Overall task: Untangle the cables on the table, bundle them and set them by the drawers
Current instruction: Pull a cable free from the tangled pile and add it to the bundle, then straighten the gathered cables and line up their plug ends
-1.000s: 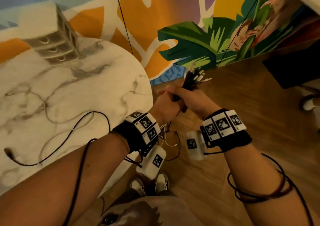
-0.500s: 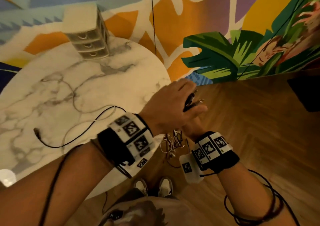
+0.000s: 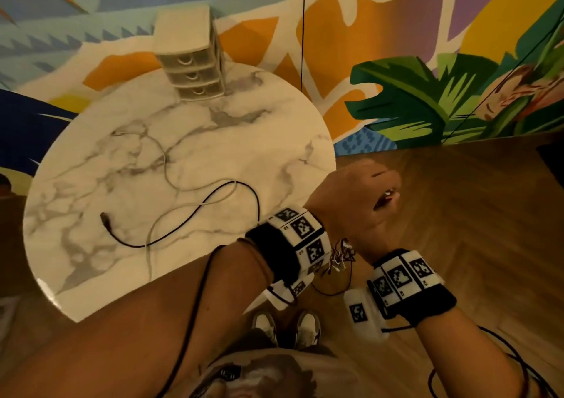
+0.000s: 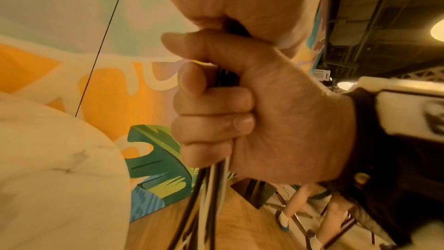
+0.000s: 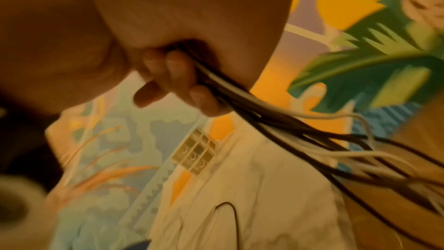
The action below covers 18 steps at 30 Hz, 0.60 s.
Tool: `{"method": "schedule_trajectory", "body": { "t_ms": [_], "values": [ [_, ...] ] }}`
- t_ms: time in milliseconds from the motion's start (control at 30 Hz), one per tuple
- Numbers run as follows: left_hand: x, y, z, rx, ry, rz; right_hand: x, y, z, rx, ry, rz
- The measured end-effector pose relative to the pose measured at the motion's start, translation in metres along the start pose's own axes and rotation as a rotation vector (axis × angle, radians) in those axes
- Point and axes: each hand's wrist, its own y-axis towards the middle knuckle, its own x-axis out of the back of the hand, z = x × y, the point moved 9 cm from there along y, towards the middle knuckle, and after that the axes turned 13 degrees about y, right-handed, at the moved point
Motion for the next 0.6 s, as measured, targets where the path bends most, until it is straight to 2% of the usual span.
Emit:
{"method": "schedule_trajectory", "body": {
  "t_ms": [33,67,100,133,167,233,267,300,333,367,400,433,500,567,600],
  "values": [
    [0.000,-0.003,-0.003,-0.044,-0.024,-0.018,0.000,0.001,-0.009,-0.027,-0.038,-0.067],
    [-0.001,-0.007,-0.003,-0.073,-0.039,-0.028,-0.004,-0.003,-0.025,-0.088,-0.210,0.033],
    [-0.003,-0.011,-0.001,-0.084,-0.048,-0.031,0.004,0.001,-0.019,-0.087,-0.393,-0.072],
    [-0.003,-0.016,0.003,-0.073,-0.053,-0.024,0.001,0.008,-0.008,-0.083,-0.634,-0.265],
    [-0.004,-0.020,0.009,-0.044,-0.068,0.010,-0.004,0.010,-0.007,-0.131,-0.732,-0.316],
    [-0.004,-0.029,0.030,0.077,-0.134,0.144,-0.017,0.013,-0.023,-0.239,-0.565,-0.089],
    [0.000,-0.033,0.045,0.155,-0.170,0.188,-0.031,0.017,-0.027,-0.108,-0.568,0.011],
    [0.008,-0.039,0.065,0.247,-0.207,0.198,-0.058,0.020,-0.020,0.010,-0.369,0.141],
    [0.017,-0.046,0.087,0.348,-0.237,0.186,-0.066,0.019,-0.026,-0.035,-0.147,0.260],
    [0.026,-0.058,0.113,0.459,-0.234,0.166,-0.067,0.021,-0.034,-0.064,-0.020,0.273],
    [0.030,-0.075,0.142,0.565,-0.182,0.172,-0.067,0.024,-0.043,-0.079,0.000,0.237],
    [0.027,-0.098,0.168,0.652,-0.087,0.249,-0.075,0.025,-0.051,-0.112,0.012,0.224],
    [0.004,-0.162,0.200,0.712,0.169,0.613,-0.085,0.020,-0.063,-0.155,0.063,0.263],
    [-0.026,-0.231,0.202,0.643,0.329,0.987,-0.091,0.018,-0.074,-0.197,0.130,0.312],
    [-0.038,-0.256,0.197,0.602,0.354,1.085,-0.094,0.016,-0.078,-0.218,0.136,0.336]
  ]
}}
